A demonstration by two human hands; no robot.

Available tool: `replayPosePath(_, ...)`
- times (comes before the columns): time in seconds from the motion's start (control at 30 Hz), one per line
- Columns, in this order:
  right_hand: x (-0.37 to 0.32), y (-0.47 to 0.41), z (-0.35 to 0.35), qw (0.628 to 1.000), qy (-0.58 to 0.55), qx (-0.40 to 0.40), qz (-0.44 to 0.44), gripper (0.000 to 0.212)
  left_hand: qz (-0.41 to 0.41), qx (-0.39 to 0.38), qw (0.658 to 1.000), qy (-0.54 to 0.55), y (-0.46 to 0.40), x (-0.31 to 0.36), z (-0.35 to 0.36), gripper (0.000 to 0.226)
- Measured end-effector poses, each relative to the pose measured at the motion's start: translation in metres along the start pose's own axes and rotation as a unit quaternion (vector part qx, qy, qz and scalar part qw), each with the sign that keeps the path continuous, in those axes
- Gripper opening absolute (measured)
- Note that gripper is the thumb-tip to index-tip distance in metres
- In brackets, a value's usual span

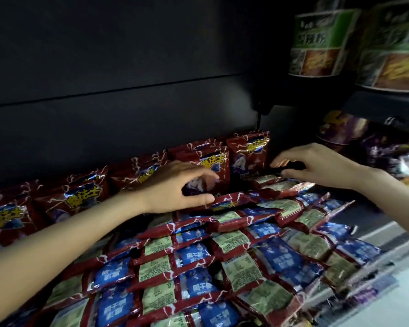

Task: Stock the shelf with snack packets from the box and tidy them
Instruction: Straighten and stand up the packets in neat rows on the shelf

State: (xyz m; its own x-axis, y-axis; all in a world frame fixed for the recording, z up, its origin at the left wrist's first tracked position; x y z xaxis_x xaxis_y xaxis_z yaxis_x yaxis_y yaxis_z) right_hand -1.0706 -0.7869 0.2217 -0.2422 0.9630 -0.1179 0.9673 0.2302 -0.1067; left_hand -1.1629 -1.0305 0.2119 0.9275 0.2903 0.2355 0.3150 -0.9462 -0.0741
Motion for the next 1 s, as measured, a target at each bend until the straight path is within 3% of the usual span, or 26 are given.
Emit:
replayPosePath(0.13, 0.015, -0.004, 0.017, 0.993, 0.093, -0.062, 0.039, 0.036, 0.001, -0.081, 0.997, 0.005, -0.006, 0.018, 0.022, 0.051)
replayPosePath(0.23, 0.011, -0.019, 0.027, 0.977, 0.183, -0.104, 0.031, 0.027, -0.034, -0.113, 0.993, -0.019, -0.003, 0.02, 0.033, 0.056)
replayPosePath(0.37, 0.008, -0.036, 0.002, 0.978, 0.191, -0.01, 0.079, 0.035, -0.08, -0.119, 0.987, -0.068, 0.003, 0.019, 0.041, 0.066)
replayPosePath(0.43, 0.013, -0.051, -0.002, 0.982, 0.158, -0.004, 0.106, 0.036, -0.099, -0.116, 0.986, -0.073, 0.005, 0.021, 0.043, 0.067)
replayPosePath(0.57, 0.016, -0.082, 0.007, 0.968, 0.217, 0.007, 0.127, 0.034, -0.107, -0.11, 0.987, -0.049, 0.011, 0.026, 0.045, 0.063)
replayPosePath(0.77, 0.006, -0.102, 0.017, 0.969, 0.222, 0.078, 0.074, 0.045, -0.126, -0.118, 0.984, -0.048, 0.013, 0.028, 0.046, 0.063)
replayPosePath(0.87, -0.002, -0.089, 0.019, 0.968, 0.202, 0.144, -0.028, 0.05, -0.119, -0.114, 0.985, -0.044, 0.014, 0.025, 0.048, 0.065)
replayPosePath(1.0, 0.008, -0.08, 0.04, 0.95, 0.279, 0.092, -0.109, 0.046, -0.125, -0.118, 0.984, -0.036, 0.014, 0.024, 0.048, 0.062)
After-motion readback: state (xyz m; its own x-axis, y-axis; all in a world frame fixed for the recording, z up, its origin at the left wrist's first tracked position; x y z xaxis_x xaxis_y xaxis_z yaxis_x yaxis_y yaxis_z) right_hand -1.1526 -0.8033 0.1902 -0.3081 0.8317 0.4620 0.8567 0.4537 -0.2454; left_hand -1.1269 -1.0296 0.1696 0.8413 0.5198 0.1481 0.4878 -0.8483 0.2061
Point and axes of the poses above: each hand's wrist, its own y-axis away from the middle knuckle, its own z-axis out of the palm, x = y × z, the point moved 6 cm from there along -y, towards the middle knuckle, and after that the axes turned 9 degrees about -x, right-handed, at the moved point
